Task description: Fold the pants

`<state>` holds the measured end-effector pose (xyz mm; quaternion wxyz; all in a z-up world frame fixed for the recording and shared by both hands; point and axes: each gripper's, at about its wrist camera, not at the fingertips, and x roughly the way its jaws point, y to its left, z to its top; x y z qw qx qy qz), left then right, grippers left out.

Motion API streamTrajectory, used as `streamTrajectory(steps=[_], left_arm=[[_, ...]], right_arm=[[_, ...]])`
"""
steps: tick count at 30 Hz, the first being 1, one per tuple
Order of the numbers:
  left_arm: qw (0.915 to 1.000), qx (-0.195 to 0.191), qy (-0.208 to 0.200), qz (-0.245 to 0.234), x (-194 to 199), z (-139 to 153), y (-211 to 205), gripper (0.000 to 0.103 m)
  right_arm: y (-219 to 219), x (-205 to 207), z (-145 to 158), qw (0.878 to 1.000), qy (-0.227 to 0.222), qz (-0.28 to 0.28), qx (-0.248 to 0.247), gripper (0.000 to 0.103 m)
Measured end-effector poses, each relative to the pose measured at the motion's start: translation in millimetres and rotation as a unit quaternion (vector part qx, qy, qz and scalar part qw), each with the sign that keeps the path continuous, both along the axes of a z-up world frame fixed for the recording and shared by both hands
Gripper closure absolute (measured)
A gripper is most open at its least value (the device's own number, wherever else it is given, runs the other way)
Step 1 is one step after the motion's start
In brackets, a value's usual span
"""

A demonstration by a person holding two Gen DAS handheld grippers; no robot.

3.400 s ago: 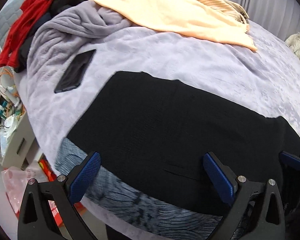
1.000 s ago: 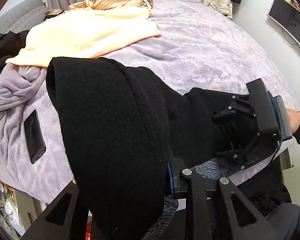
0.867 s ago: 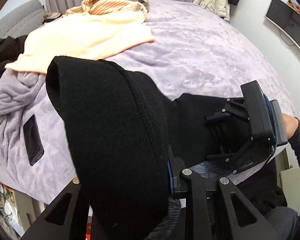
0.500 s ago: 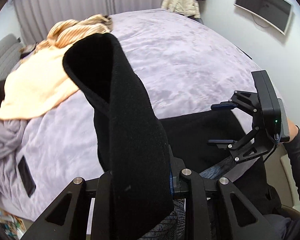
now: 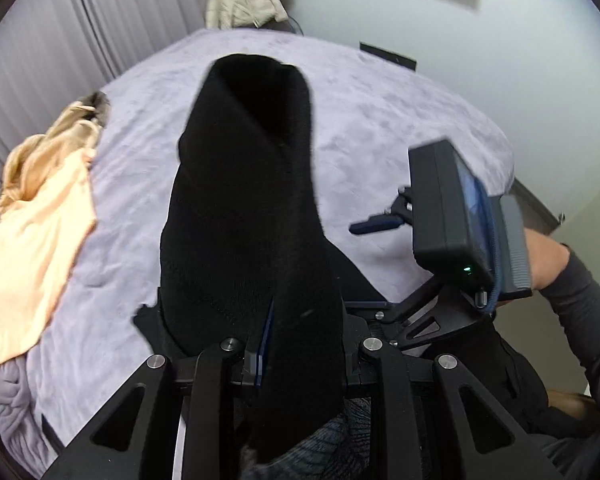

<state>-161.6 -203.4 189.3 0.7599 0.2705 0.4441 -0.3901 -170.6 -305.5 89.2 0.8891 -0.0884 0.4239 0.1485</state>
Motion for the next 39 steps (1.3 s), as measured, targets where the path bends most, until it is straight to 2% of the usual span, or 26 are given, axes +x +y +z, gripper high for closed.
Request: streamTrajectory(steps=[4,9,10,11,12,13,14,18,21,22,23,25,27,29,30,33,35,37,39], left_arm=[[0.9989,0.041,0.023,0.001,-5,-51,-30,0.077],[0.9961,0.061,0.061,0.021,10,-91,-46,0.076],[0.9960,0.061,0.062,0.019,8,-94,-49,0.074],[0.9961,0.059,0.063,0.019,8,-96,-50,0.063],[0.9955,0.053,0.078,0.016,9,-97,-51,0.055],[0.9946,0.043,0.094,0.012,13,-97,-49,0.043],[0.9942,0.030,0.103,0.011,12,-93,-48,0.040],[0.9955,0.019,0.091,0.015,8,-75,-37,0.040],[0.9934,-0.020,0.113,0.011,12,-58,-18,0.040],[0.9924,-0.032,0.119,0.006,10,-52,-13,0.038],[0.9924,-0.044,0.115,0.004,11,-45,-6,0.027],[0.9940,-0.066,0.086,0.018,11,-33,6,0.009],[0.9913,-0.099,0.081,0.031,15,-22,23,0.009],[0.9893,-0.115,0.079,0.041,21,-17,36,0.009],[0.9895,-0.114,0.068,0.057,26,-18,42,0.009],[0.9889,-0.072,0.042,0.123,46,-40,56,0.009],[0.9858,-0.046,0.045,0.155,59,-64,67,0.009],[0.9808,-0.024,0.046,0.188,70,-86,78,0.009],[0.9749,-0.030,0.050,0.215,77,-101,94,0.009]], right_arm=[[-18,-13,-9,1.000,0.008,-0.023,0.006,0.021],[-30,-28,-13,0.999,0.005,-0.041,0.018,0.021],[-32,-31,-14,0.999,0.004,-0.043,0.016,0.021],[-32,-33,-15,0.999,0.005,-0.046,0.014,0.021],[-34,-34,-16,0.999,0.007,-0.050,0.014,0.021],[-36,-35,-17,0.998,0.009,-0.055,0.014,0.021],[-39,-36,-18,0.998,0.011,-0.061,0.014,0.021],[-55,-46,-13,0.995,0.014,-0.094,0.010,0.021],[-71,-53,-6,0.992,0.010,-0.126,0.012,0.021],[-76,-57,0,0.990,0.005,-0.137,0.016,0.021],[-80,-61,5,0.990,0.000,-0.141,0.025,0.021],[-86,-66,16,0.989,-0.008,-0.142,0.050,0.020],[-89,-70,27,0.987,-0.018,-0.137,0.079,0.019],[-88,-69,37,0.986,-0.022,-0.125,0.111,0.016],[-87,-69,40,0.984,-0.022,-0.117,0.129,0.015],[-77,-58,37,0.983,-0.009,-0.103,0.153,0.010],[-64,-51,26,0.985,0.010,-0.101,0.140,0.005],[-51,-43,10,0.988,0.030,-0.105,0.106,0.005],[-46,-35,-9,0.987,0.055,-0.110,0.102,0.005]])
